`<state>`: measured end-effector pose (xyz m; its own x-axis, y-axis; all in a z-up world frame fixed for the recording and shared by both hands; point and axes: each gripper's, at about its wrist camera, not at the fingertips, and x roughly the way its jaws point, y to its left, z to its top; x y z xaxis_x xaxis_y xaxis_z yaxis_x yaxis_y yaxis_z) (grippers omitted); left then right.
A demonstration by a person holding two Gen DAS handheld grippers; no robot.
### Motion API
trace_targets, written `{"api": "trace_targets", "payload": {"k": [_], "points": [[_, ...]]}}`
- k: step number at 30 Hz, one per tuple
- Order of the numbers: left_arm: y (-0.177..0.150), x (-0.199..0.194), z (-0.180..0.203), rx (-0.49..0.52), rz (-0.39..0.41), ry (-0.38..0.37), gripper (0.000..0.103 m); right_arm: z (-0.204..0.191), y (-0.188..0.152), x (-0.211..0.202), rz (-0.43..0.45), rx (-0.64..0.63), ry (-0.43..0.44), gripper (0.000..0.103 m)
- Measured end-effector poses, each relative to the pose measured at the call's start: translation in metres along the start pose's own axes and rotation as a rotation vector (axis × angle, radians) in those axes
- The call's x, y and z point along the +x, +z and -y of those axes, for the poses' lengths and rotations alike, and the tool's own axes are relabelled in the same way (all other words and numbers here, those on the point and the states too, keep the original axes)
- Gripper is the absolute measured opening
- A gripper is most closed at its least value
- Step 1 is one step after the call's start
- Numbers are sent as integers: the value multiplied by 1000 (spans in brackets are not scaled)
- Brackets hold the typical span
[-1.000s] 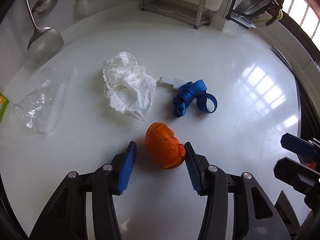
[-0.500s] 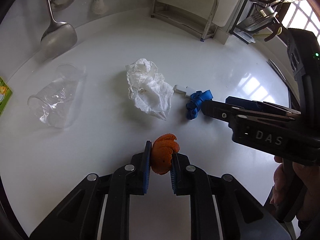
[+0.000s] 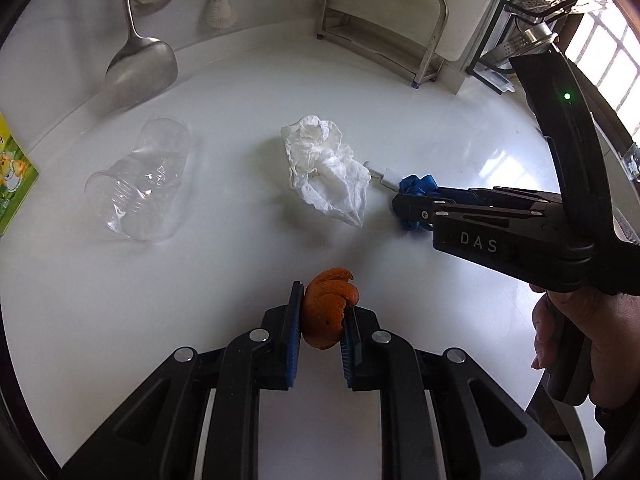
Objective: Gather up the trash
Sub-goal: 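Grasp the orange peel with the left gripper while the right grasps the blue lanyard, then carry the orange peel with the left gripper while the right carries the lanyard over the bin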
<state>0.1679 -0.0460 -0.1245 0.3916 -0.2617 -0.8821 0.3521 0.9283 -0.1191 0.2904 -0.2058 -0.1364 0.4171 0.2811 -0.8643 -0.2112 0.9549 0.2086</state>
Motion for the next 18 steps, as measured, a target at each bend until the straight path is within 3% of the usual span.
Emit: {"api": "trace_targets", "payload": {"k": [18], "points": [[-3, -26, 9, 11, 45, 12, 17, -3, -26, -67, 86, 19, 60, 16]]}}
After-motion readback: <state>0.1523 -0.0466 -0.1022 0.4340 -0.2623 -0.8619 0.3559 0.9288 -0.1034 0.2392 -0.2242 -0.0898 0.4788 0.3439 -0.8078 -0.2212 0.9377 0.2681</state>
